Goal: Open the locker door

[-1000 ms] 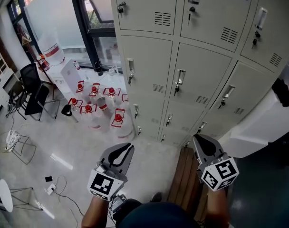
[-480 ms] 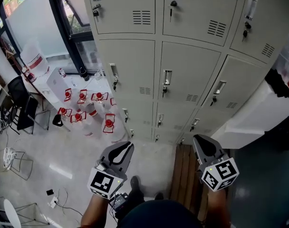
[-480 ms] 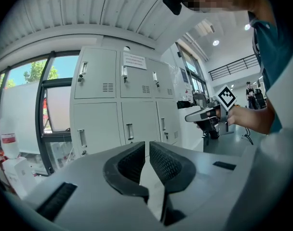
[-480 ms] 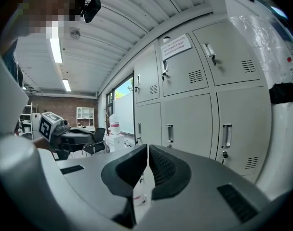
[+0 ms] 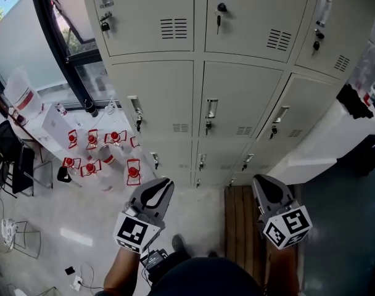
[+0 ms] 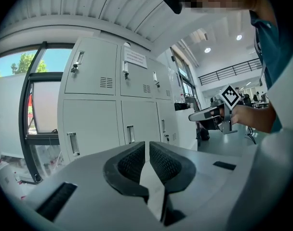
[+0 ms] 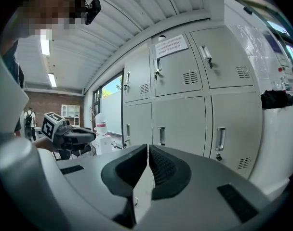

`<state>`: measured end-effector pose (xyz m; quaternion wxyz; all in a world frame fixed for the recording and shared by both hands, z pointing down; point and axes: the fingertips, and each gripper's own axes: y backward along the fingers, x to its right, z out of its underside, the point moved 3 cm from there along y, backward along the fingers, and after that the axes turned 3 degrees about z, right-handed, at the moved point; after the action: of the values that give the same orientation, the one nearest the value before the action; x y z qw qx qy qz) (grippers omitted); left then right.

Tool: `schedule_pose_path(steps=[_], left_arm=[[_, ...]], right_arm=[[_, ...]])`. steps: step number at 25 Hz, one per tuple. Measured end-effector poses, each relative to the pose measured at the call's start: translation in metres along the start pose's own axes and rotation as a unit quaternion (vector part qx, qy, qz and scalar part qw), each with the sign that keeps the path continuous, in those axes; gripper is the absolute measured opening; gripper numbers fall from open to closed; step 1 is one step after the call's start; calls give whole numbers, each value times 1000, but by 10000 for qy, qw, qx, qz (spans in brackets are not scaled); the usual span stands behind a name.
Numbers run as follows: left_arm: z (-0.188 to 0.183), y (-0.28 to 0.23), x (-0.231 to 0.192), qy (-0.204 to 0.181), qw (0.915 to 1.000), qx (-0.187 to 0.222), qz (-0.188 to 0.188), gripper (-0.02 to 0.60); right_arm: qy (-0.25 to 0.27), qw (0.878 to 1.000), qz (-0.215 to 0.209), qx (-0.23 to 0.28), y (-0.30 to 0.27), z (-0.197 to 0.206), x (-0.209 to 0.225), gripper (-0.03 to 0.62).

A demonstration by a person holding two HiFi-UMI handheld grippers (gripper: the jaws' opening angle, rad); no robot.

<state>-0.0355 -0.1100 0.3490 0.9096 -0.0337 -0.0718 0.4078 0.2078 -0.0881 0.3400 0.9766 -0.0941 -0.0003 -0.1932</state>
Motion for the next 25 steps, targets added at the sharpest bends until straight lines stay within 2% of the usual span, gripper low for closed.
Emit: schedule_pose_path(steps=[15,20,25], left_arm=[[20,-12,-87,-66,9982,29,603,43],[27,-18,-103,-51,9981,-9,613,43],[33,-26,-120,-18,9991,-46,426,43]], right_arm=[[-79,9967,808,22,-38,-5,-37,37],[-80,9958,916,-50,-44,-5,-39,37],[-69,9970,767,-65,-64,-3,-40,37]])
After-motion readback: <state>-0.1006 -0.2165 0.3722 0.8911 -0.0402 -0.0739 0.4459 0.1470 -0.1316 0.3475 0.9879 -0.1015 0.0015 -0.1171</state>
